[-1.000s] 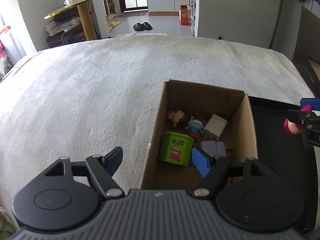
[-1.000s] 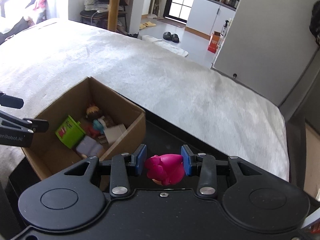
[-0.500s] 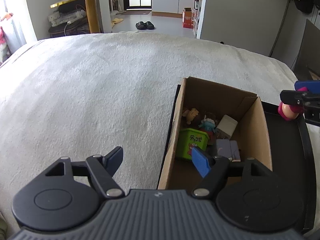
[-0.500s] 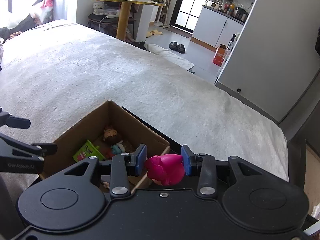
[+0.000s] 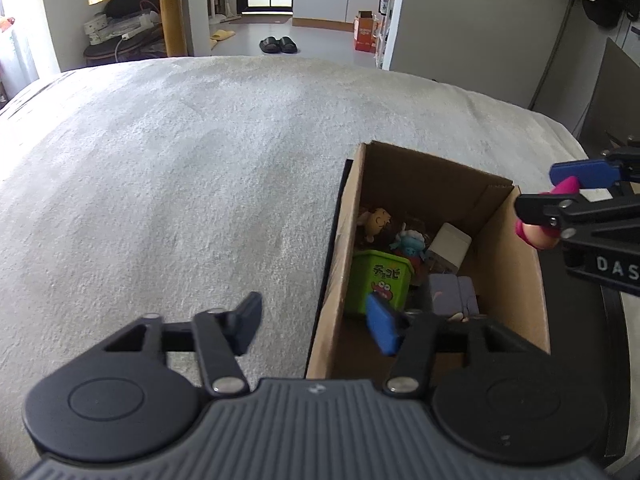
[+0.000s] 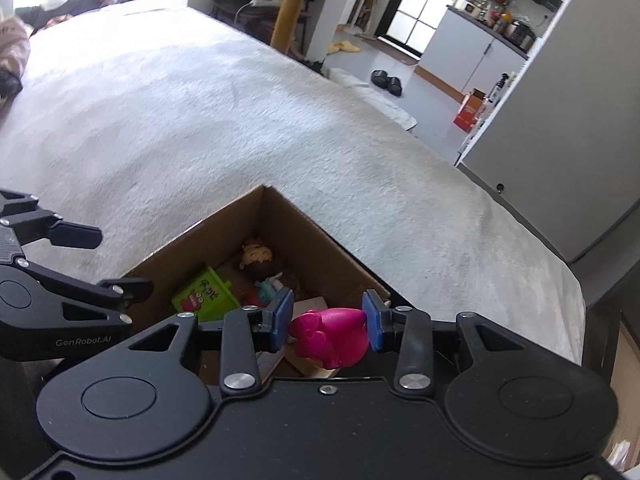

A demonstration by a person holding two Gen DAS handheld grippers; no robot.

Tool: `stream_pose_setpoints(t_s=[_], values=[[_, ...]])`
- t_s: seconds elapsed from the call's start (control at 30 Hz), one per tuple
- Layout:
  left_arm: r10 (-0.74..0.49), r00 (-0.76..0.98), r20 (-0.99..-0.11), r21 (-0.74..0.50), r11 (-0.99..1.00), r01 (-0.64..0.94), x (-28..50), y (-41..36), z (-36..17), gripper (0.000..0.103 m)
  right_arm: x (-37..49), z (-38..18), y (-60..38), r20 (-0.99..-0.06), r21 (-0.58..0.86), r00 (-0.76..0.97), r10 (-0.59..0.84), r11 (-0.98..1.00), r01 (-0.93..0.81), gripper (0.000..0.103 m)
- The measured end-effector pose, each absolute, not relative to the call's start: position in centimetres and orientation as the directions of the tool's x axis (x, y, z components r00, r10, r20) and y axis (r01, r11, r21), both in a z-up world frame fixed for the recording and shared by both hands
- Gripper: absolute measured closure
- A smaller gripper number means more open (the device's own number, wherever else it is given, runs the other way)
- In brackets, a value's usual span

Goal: Organize rigid objects
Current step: 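Carry the pink dinosaur with the right gripper into the box and release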

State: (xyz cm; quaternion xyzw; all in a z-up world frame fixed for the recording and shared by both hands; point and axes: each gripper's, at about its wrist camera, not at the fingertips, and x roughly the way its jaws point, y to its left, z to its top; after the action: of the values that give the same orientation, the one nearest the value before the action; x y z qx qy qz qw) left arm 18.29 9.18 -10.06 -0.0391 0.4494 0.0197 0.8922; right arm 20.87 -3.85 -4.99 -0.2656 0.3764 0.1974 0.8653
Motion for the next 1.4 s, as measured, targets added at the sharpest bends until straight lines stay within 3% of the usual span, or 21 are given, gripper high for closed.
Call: stream_pose_setpoints(t_s=[0.1,0.37,0.87,1.0,1.4], values=[[-0.017,0.583,-0.812,-0.068,0.996,-0.066,18.4,9.3,-10.5,0.074,21.2,-5.4,-3.4,-0.766,-0.325,0.63,0.129,0.767,-0.553,0.065],[-0.051,0.574,-0.817,-0.081,0.996,-0.028,18.6,8.9,-11.0,0.093,21.7,-6.4,-3.0,-0.777,-0.344,0.621,0.106,0.754,-0.559,0.065],[-0.04,0.58,-0.814,-0.068,0.997,-0.026,18.4,8.6,-10.9,0.095,21.8,-7.4,-3.3,-0.777,-0.345,0.622,0.099,0.759,-0.552,0.065],[-0.04,0.581,-0.813,-0.068,0.997,-0.027,18.5,8.6,-10.8,0.095,21.6,-7.3,-3.4,-0.767,-0.355,0.634,0.103,0.755,-0.551,0.058],[-0.024,0.59,-0.807,-0.038,0.999,-0.01,18.3,8.0,-8.9,0.094,19.9,-6.0,-5.2,-0.766,-0.312,0.632,0.118,0.791,-0.526,0.057]])
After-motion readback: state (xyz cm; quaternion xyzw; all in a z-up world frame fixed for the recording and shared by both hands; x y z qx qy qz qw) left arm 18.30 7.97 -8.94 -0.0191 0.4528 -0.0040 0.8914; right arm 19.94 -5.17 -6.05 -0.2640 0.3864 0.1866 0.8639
